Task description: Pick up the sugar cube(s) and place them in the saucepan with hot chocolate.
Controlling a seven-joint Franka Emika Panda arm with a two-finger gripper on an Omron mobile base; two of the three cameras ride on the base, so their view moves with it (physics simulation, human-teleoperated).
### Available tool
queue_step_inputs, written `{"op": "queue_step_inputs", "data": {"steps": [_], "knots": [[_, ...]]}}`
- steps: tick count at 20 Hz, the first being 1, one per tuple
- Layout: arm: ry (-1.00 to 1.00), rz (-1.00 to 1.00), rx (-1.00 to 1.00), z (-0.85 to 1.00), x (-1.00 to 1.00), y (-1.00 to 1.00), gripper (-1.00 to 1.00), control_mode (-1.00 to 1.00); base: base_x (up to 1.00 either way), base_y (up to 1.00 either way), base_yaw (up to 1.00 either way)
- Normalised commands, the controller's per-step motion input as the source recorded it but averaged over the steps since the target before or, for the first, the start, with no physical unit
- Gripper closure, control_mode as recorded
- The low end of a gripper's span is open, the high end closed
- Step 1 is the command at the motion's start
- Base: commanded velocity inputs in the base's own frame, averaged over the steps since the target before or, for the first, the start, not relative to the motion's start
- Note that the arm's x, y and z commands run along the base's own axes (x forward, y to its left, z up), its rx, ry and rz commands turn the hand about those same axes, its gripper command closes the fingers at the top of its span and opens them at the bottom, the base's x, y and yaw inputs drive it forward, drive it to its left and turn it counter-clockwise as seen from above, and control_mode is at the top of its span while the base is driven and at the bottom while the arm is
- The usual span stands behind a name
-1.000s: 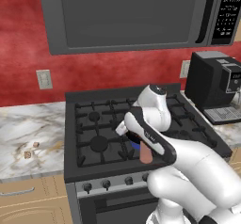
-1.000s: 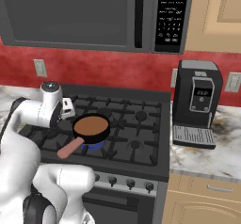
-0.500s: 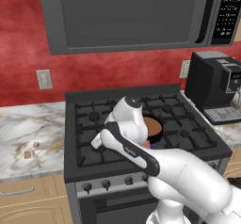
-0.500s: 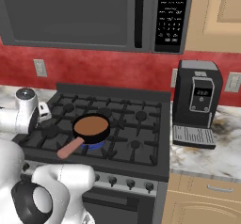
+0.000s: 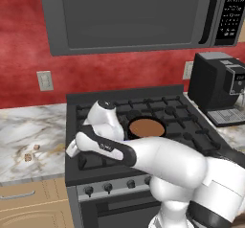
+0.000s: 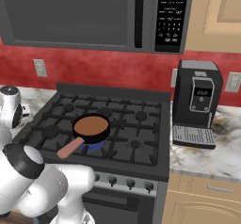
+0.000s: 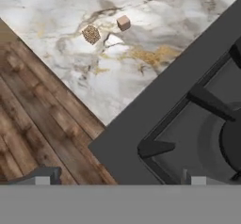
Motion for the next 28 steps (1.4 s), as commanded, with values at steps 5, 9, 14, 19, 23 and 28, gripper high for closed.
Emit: {"op": "queue_step_inputs", "data": {"steps": [5, 9, 14, 19, 23, 28], "knots": [[0.15, 0.0, -0.02, -0.06, 0.0, 0.7, -1.0, -1.0, 0.0, 0.0, 0.0], [0.02, 0.0, -0.03, -0.01, 0.0, 0.3, -1.0, -1.0, 0.0, 0.0, 0.0], [-0.12, 0.0, -0.01, -0.1, 0.0, 0.01, -1.0, -1.0, 0.0, 0.0, 0.0], [-0.07, 0.0, 0.0, -0.19, 0.0, 0.15, -1.0, -1.0, 0.0, 0.0, 0.0], [0.08, -0.01, 0.0, -0.11, 0.0, 0.54, -1.0, -1.0, 0.0, 0.0, 0.0], [0.1, -0.03, -0.02, 0.0, 0.0, 0.73, -1.0, -1.0, 0.0, 0.0, 0.0]]}}
